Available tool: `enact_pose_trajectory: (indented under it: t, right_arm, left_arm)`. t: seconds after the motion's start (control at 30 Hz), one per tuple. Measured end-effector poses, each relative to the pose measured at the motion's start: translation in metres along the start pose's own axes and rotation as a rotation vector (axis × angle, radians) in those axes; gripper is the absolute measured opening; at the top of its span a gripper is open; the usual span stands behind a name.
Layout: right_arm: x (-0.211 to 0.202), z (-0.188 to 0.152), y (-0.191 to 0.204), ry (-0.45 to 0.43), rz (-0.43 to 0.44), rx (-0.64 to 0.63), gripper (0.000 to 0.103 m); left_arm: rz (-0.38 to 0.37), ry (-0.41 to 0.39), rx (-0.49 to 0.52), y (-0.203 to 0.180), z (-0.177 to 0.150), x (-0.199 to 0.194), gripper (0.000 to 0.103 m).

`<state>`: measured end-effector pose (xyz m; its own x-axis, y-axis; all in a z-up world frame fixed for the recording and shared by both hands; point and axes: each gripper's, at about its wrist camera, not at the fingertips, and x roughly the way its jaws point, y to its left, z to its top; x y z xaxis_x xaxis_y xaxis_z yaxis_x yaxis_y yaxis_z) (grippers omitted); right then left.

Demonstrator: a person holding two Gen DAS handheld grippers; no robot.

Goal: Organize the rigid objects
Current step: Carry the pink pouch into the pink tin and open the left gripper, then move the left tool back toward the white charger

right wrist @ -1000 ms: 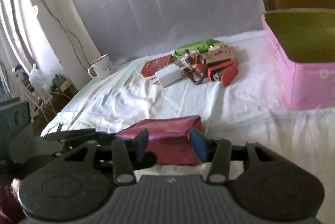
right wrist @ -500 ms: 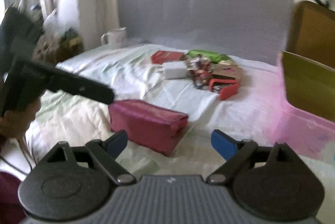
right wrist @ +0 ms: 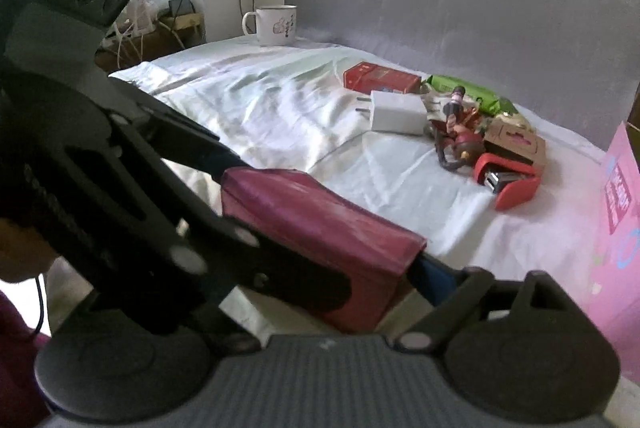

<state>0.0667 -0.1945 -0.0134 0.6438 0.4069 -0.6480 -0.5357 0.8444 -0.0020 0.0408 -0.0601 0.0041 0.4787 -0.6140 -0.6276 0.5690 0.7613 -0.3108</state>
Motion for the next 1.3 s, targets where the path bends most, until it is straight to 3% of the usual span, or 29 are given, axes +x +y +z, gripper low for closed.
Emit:
enact_pose_trajectory:
  t: [0.07,0.3,0.47,0.67,0.87,1.17,1.23,1.3]
  right_arm:
    - [-0.006,0.001,-0.004,-0.021,-0.034,0.028,0.078]
    - [-0.050,0.013,-0.025,-0.155,-0.173,0.030,0.077]
    - [-0.087,0.019,-0.062,-0.221,-0.314,0.034,0.077]
    - [-0.109,-0.001,-0.120,-0.180,-0.453,0.104,0.077]
    - [-0.105,-0.026,-0.169,-0.123,-0.504,0.193,0.077]
    - [-0.102,-0.049,-0.197,-0.110,-0.560,0.257,0.078]
    - [-0.102,-0.051,-0.199,-0.095,-0.614,0.261,0.078]
    - [-0.110,-0.055,-0.200,-0.103,-0.688,0.269,0.079]
  left_arm:
    - [-0.006,-0.012,0.015,-0.005,0.005,-0.001,0.081]
    - [-0.030,-0.131,0.119,-0.048,0.044,-0.004,0.081]
    - [-0.090,-0.203,0.211,-0.095,0.076,0.019,0.081]
    - [-0.188,-0.180,0.252,-0.138,0.099,0.079,0.081]
    - [-0.227,-0.129,0.225,-0.151,0.109,0.130,0.081]
    - [-0.187,-0.092,0.238,-0.174,0.118,0.167,0.081]
    - [-0.161,-0.081,0.226,-0.177,0.121,0.169,0.081]
    - [-0.140,-0.118,0.209,-0.176,0.122,0.158,0.081]
